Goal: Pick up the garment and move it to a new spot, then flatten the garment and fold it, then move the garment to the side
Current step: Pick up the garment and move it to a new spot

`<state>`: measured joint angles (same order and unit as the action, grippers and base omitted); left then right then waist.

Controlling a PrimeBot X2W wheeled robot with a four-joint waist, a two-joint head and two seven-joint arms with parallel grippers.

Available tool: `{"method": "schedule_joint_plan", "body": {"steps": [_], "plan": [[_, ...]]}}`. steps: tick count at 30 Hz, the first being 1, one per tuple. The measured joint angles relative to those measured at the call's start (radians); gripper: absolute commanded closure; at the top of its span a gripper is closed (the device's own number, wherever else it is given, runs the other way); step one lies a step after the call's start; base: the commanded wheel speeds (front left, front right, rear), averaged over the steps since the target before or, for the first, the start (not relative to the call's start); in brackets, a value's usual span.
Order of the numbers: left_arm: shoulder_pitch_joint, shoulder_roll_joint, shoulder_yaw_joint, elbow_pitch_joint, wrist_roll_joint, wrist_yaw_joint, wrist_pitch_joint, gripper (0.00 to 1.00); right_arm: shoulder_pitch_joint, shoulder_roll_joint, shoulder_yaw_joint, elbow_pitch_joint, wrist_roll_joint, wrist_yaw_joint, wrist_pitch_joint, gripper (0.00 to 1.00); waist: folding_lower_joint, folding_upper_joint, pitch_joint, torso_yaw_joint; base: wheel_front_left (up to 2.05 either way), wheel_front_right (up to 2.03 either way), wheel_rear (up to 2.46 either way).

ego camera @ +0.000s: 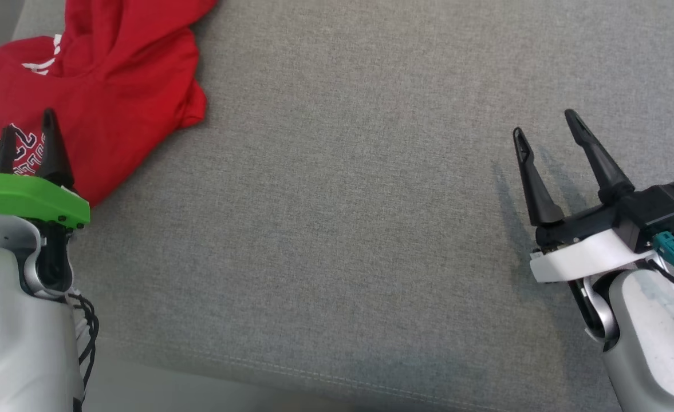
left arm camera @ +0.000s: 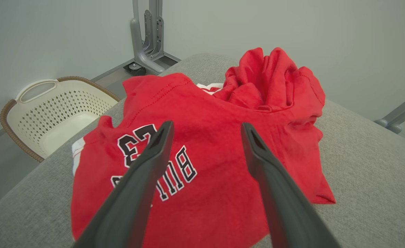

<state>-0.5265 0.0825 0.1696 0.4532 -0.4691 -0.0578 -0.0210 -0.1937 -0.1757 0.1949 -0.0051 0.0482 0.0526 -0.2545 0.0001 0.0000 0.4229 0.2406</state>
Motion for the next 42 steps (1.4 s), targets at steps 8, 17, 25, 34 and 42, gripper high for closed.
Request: {"method": "schedule_joint_plan", "body": {"steps": [8, 17, 25, 34, 42], "plan": [[-0.090, -0.008, 0.017, 0.095, -0.021, 0.016, 0.026, 0.00, -0.073, -0.023, -0.014, -0.013, -0.015, 0.009, 0.000, 0.00, 0.0001, 0.0000, 0.103, -0.010, 0.00, 0.00, 0.00], [-0.139, -0.012, 0.013, 0.200, -0.027, 0.023, 0.038, 0.00, -0.076, -0.042, -0.026, -0.001, -0.015, 0.009, 0.000, 0.00, 0.0001, 0.0000, 0.135, -0.017, 0.00, 0.00, 0.00], [-0.158, -0.030, -0.024, 0.265, -0.027, 0.005, 0.025, 1.00, -0.076, -0.040, -0.029, 0.024, -0.014, 0.008, 0.000, 0.00, 0.0000, 0.0000, 0.101, -0.011, 0.00, 0.00, 0.00], [-0.167, -0.035, -0.050, 0.270, -0.006, -0.019, -0.061, 1.00, -0.060, -0.021, -0.026, 0.054, -0.012, 0.008, 0.000, 0.00, 0.0000, 0.0000, 0.034, 0.007, 0.00, 0.00, 0.00], [-0.193, -0.035, -0.115, 0.235, 0.050, -0.039, -0.120, 1.00, -0.022, 0.001, -0.013, 0.084, 0.002, 0.009, 0.000, 0.00, 0.0000, 0.0000, -0.055, 0.027, 0.00, 0.00, 0.00]]}}
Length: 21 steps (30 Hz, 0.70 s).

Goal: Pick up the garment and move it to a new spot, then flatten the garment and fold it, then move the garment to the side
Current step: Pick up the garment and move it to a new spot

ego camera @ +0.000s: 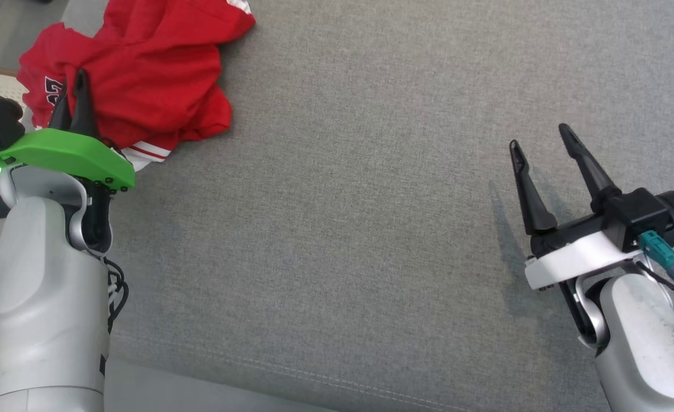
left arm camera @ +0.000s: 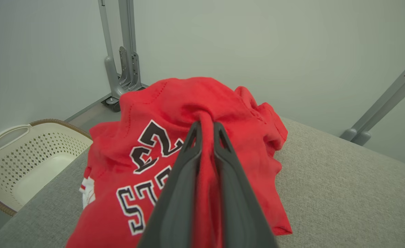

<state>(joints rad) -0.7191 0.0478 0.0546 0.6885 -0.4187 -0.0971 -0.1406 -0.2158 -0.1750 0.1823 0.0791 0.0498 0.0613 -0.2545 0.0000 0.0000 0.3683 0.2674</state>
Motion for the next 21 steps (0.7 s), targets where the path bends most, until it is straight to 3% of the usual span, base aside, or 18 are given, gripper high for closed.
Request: {"method": "schedule_joint_plan", "body": {"steps": [12, 21], "plan": [[-0.003, 0.024, -0.081, -0.050, 0.070, -0.006, -0.029, 1.00, 0.075, 0.057, 0.044, 0.032, 0.015, 0.002, 0.000, 0.00, 0.0000, 0.0000, -0.141, 0.001, 0.00, 0.00, 0.00], [-0.009, -0.012, -0.187, -0.099, 0.072, -0.017, -0.026, 1.00, 0.087, 0.074, 0.051, 0.033, 0.019, 0.002, 0.000, 0.00, 0.0000, 0.0000, -0.193, -0.053, 0.00, 0.00, 0.00]]}}
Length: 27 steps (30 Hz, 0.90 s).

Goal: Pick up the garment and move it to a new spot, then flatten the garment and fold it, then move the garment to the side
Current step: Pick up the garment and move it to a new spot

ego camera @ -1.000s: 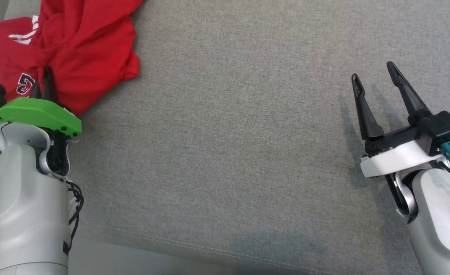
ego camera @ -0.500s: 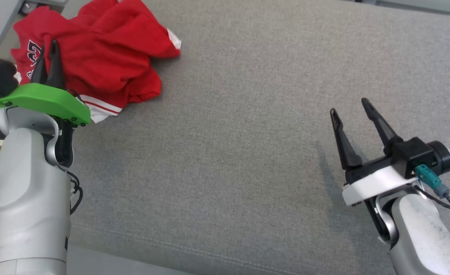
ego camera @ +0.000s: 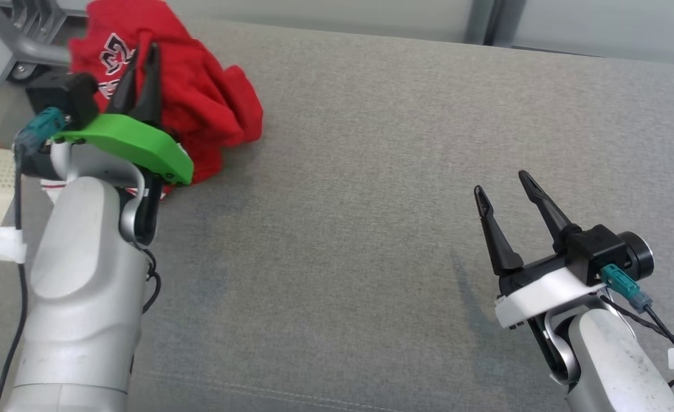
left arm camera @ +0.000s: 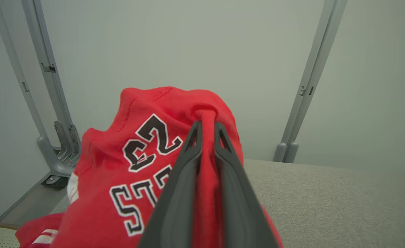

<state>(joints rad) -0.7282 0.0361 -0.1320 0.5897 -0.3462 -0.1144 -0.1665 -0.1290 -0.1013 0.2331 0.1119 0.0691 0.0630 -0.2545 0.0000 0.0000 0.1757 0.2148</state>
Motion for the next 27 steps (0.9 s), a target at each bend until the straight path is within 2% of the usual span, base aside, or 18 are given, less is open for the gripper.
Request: {"method": "schedule_joint_plan", "body": {"steps": [6, 14, 19, 27], "plan": [[0.000, -0.015, -0.092, -0.026, -0.001, -0.009, 0.023, 1.00, 0.014, 0.007, 0.005, -0.001, 0.001, 0.000, 0.000, 0.00, 0.0000, 0.0000, -0.018, -0.049, 0.00, 0.00, 0.00], [0.012, -0.015, -0.276, -0.077, -0.023, -0.010, 0.062, 1.00, 0.015, 0.022, 0.009, -0.010, 0.003, -0.003, 0.000, 0.00, 0.0000, 0.0000, -0.035, -0.146, 0.00, 0.00, 0.00], [0.043, -0.013, -0.440, -0.112, -0.110, -0.010, 0.083, 1.00, 0.016, 0.032, 0.003, -0.024, 0.011, -0.019, 0.000, 0.00, 0.0000, 0.0000, -0.041, -0.211, 0.00, 0.00, 0.00], [0.129, -0.009, -0.571, -0.060, -0.104, -0.010, 0.104, 1.00, 0.052, 0.037, -0.002, -0.036, 0.022, -0.038, 0.000, 0.00, 0.0000, 0.0000, -0.044, -0.321, 0.00, 0.00, 0.00]]}}
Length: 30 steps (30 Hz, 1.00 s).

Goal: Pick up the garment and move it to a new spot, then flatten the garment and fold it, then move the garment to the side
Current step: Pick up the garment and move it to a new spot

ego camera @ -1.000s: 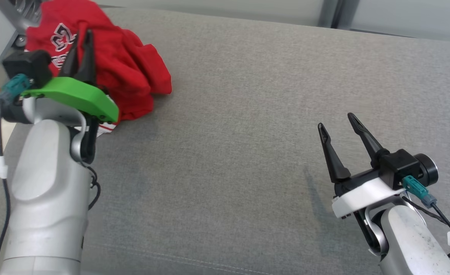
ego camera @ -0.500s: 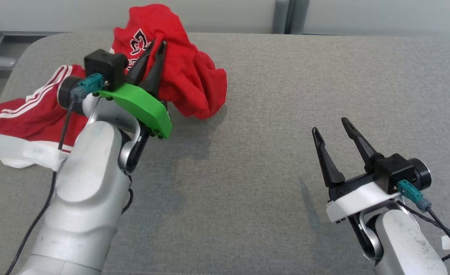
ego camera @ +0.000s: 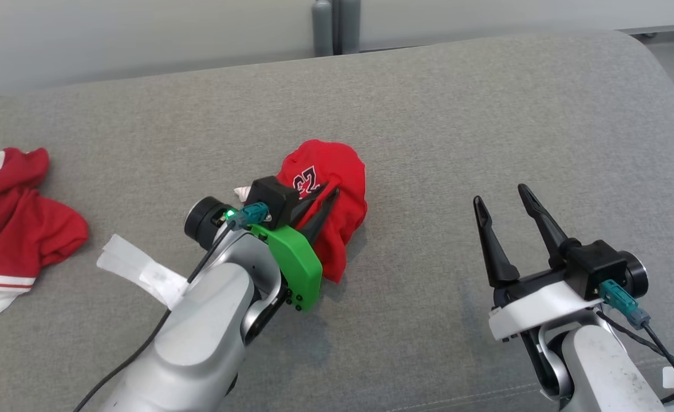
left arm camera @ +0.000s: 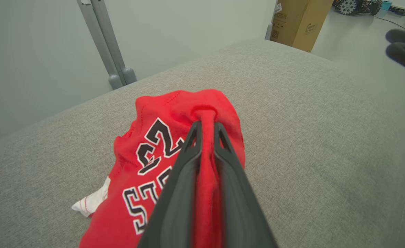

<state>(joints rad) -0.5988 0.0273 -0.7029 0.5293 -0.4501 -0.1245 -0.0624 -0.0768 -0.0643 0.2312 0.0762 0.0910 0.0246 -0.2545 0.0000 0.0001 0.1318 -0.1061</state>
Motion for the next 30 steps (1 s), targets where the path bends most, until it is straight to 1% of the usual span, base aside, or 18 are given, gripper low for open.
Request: {"method": "schedule_joint_plan", "body": {"steps": [6, 9, 10, 12, 13, 14, 15, 16, 19, 23, 25, 30], "plan": [[0.031, 0.002, -0.024, 0.048, 0.027, 0.000, -0.003, 1.00, 0.006, 0.002, 0.019, 0.003, 0.015, 0.002, 0.000, 0.00, 0.0000, 0.0000, 0.003, -0.084, 0.00, 0.00, 0.00], [0.046, 0.004, -0.035, 0.059, 0.025, 0.000, -0.018, 1.00, 0.006, 0.006, 0.035, 0.011, 0.018, 0.012, 0.000, 0.00, 0.0000, 0.0000, 0.005, -0.126, 0.00, 0.00, 0.00], [0.050, 0.007, -0.047, 0.060, 0.022, 0.000, -0.024, 0.74, 0.008, 0.006, 0.032, 0.012, 0.019, 0.012, 0.000, 0.00, 0.0000, 0.0000, 0.006, -0.139, 0.00, 0.00, 0.00], [0.053, 0.012, -0.078, 0.047, 0.008, 0.000, -0.033, 0.54, 0.016, 0.005, 0.021, 0.011, 0.023, 0.010, 0.000, 0.00, 0.0000, 0.0000, 0.006, -0.164, 0.00, 0.00, 0.00], [0.054, 0.012, -0.089, 0.041, -0.002, 0.000, -0.036, 0.46, 0.024, 0.004, 0.017, 0.011, 0.023, 0.010, 0.000, 0.00, 0.0000, 0.0000, 0.006, -0.174, 0.00, 0.00, 0.00], [0.054, 0.012, -0.104, 0.036, -0.013, 0.000, -0.039, 0.25, 0.029, 0.004, 0.013, 0.012, 0.024, 0.010, 0.000, 0.00, 0.0000, 0.0000, 0.007, -0.183, 0.00, 0.00, 0.00], [0.056, 0.012, -0.114, 0.030, -0.024, 0.000, -0.046, 0.07, 0.030, 0.005, 0.011, 0.012, 0.025, 0.010, 0.000, 0.00, 0.0000, 0.0000, 0.007, -0.190, 0.00, 0.00, 0.00], [0.058, 0.012, -0.123, 0.022, -0.038, 0.000, -0.046, 0.00, 0.030, 0.005, 0.009, 0.012, 0.025, 0.010, 0.000, 0.00, 0.0000, 0.0000, 0.007, -0.196, 0.00, 0.00, 0.00], [0.062, 0.014, -0.161, -0.010, -0.083, 0.000, -0.063, 0.00, 0.030, 0.005, -0.004, 0.011, 0.025, 0.007, 0.000, 0.00, 0.0000, 0.0000, 0.009, -0.199, 0.00, 0.00, 0.00], [0.066, 0.016, -0.176, -0.052, -0.130, 0.000, -0.081, 0.00, 0.030, 0.006, -0.014, 0.006, 0.025, 0.006, 0.000, 0.00, 0.0000, 0.0000, 0.010, -0.184, 0.00, 0.00, 0.00], [0.066, 0.015, -0.176, -0.069, -0.152, 0.000, -0.098, 0.00, 0.030, 0.006, -0.021, 0.004, 0.025, 0.002, 0.000, 0.00, 0.0000, 0.0000, 0.011, -0.174, 0.00, 0.00, 0.00], [0.065, 0.015, -0.159, -0.089, -0.163, 0.006, -0.129, 0.00, 0.031, 0.006, -0.031, 0.001, 0.025, 0.000, 0.000, 0.00, 0.0000, 0.0000, 0.011, -0.149, 0.00, 0.00, 0.00]]}}
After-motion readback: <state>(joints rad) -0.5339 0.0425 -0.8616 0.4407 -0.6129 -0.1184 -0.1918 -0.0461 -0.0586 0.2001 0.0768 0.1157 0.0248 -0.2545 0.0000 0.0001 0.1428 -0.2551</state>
